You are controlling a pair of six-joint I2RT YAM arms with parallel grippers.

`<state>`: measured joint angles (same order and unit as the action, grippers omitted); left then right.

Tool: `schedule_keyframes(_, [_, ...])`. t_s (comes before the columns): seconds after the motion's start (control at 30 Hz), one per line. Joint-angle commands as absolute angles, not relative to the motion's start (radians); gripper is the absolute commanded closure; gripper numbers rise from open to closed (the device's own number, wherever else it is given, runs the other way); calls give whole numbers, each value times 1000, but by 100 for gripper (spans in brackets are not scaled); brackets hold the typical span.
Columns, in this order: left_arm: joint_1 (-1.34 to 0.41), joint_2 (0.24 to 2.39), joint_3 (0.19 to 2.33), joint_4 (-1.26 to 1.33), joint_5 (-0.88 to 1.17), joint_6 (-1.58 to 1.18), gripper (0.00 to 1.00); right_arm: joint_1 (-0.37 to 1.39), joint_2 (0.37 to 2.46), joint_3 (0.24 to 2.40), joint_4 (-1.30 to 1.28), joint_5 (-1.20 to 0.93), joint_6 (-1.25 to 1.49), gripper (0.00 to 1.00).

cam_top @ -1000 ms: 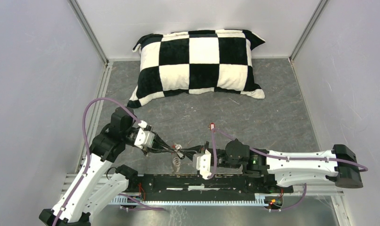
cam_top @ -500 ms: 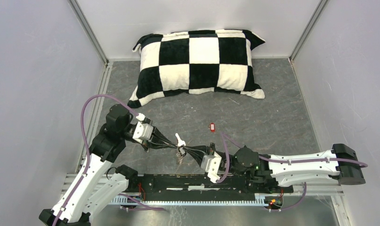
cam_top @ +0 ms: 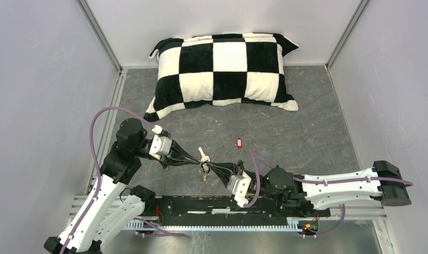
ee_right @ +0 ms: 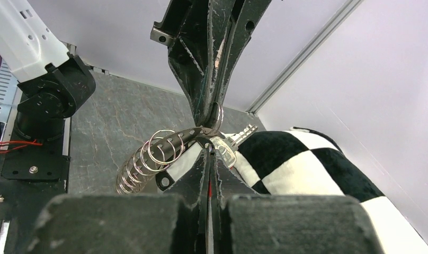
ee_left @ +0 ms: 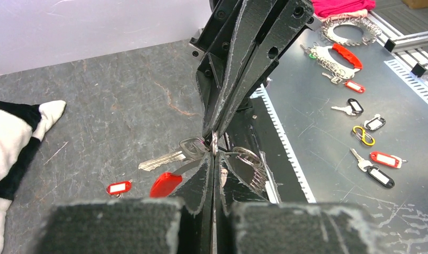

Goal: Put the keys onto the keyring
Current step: Insert the key onto the keyring.

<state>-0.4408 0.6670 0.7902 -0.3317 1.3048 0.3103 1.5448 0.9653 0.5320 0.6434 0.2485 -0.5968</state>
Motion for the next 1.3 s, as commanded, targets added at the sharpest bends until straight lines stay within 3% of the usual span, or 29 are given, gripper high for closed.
schedule_keyframes(0.0, [-443,654,781,-279,1293,253,98,1555,976,547,699,267,-616,100])
schedule_keyframes(0.47, [-445,650,792,-417,1317,396,98,1556,1013,578,725,265,-644,100])
schedule_keyframes(1.27, [-443,650,792,-418,1258,395,98,1556,1021,596,736,235,-642,100])
